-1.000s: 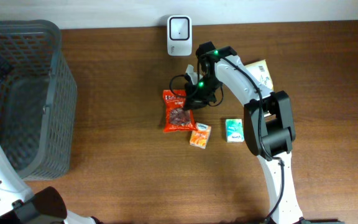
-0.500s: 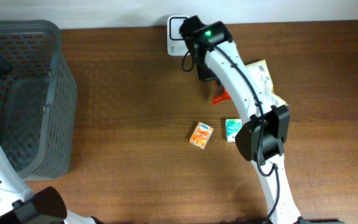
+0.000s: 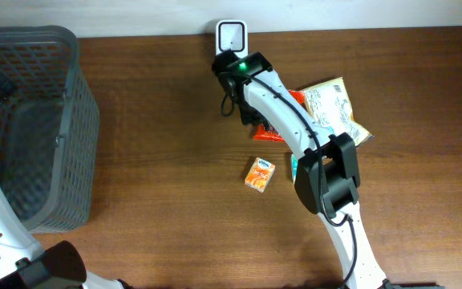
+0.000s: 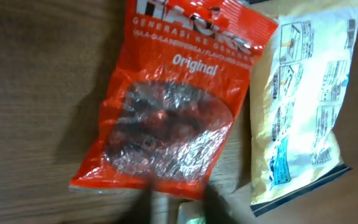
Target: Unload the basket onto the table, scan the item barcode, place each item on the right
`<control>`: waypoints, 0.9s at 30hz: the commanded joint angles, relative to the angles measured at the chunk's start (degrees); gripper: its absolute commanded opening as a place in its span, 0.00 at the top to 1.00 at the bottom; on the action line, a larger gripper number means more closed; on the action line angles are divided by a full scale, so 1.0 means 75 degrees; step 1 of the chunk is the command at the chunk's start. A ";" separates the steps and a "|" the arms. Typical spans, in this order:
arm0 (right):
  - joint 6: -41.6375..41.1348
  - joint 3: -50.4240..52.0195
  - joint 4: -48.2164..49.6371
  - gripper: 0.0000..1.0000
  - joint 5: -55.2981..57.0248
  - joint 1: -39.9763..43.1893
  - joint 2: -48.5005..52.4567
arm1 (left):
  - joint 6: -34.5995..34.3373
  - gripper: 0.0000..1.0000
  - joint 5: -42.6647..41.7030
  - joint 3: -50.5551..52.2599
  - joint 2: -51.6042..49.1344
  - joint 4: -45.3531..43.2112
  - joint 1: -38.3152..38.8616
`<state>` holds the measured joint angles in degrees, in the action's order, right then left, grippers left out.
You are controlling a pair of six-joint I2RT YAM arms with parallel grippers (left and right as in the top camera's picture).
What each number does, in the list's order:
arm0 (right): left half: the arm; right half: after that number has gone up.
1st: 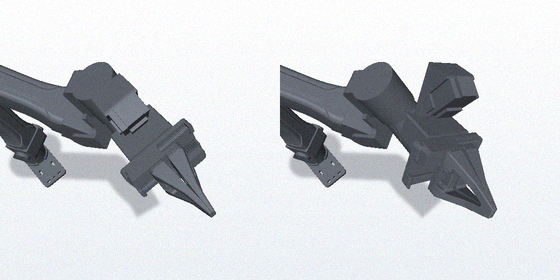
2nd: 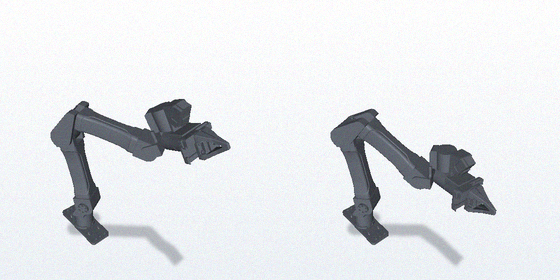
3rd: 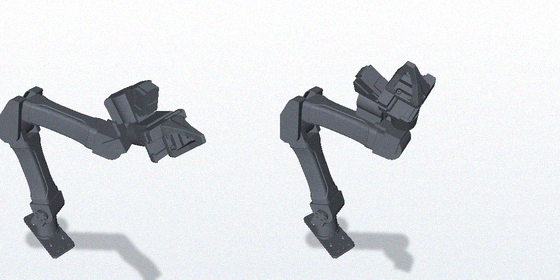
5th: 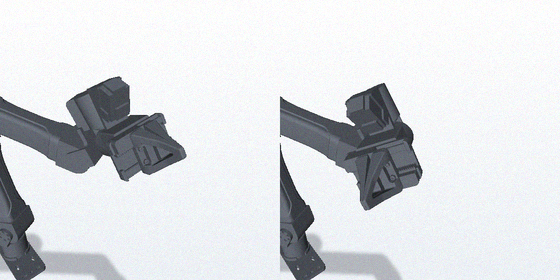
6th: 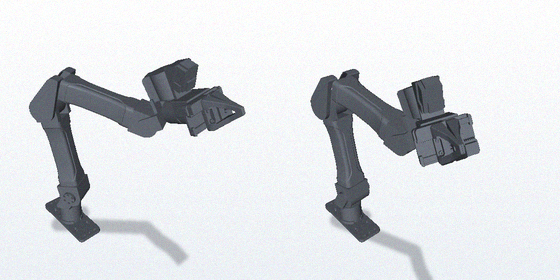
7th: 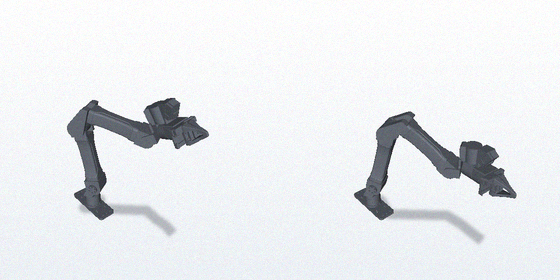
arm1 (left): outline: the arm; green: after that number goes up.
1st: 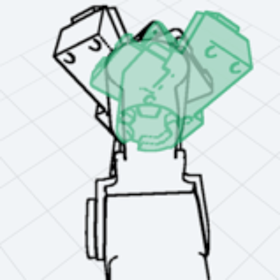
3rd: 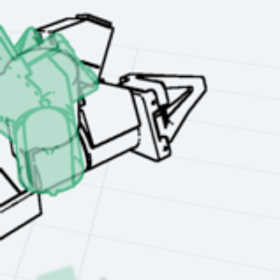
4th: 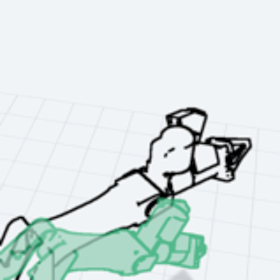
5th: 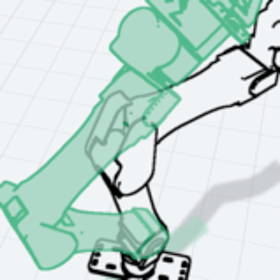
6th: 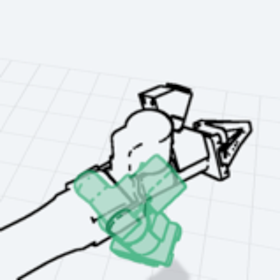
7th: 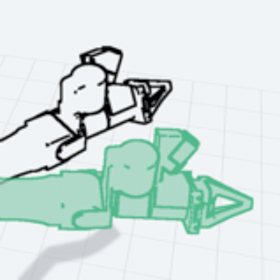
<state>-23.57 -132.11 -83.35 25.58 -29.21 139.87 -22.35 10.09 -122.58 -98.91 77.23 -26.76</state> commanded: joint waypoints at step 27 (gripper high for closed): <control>0.1309 -0.0154 -0.0189 0.01 -0.2970 0.1784 -0.0105 | -0.0073 0.01 0.0026 -0.0032 -0.0006 0.0006 -0.0020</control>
<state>-14.11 -134.78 -85.67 3.38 -16.86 137.27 -22.35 10.09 -122.58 -98.91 77.21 -26.76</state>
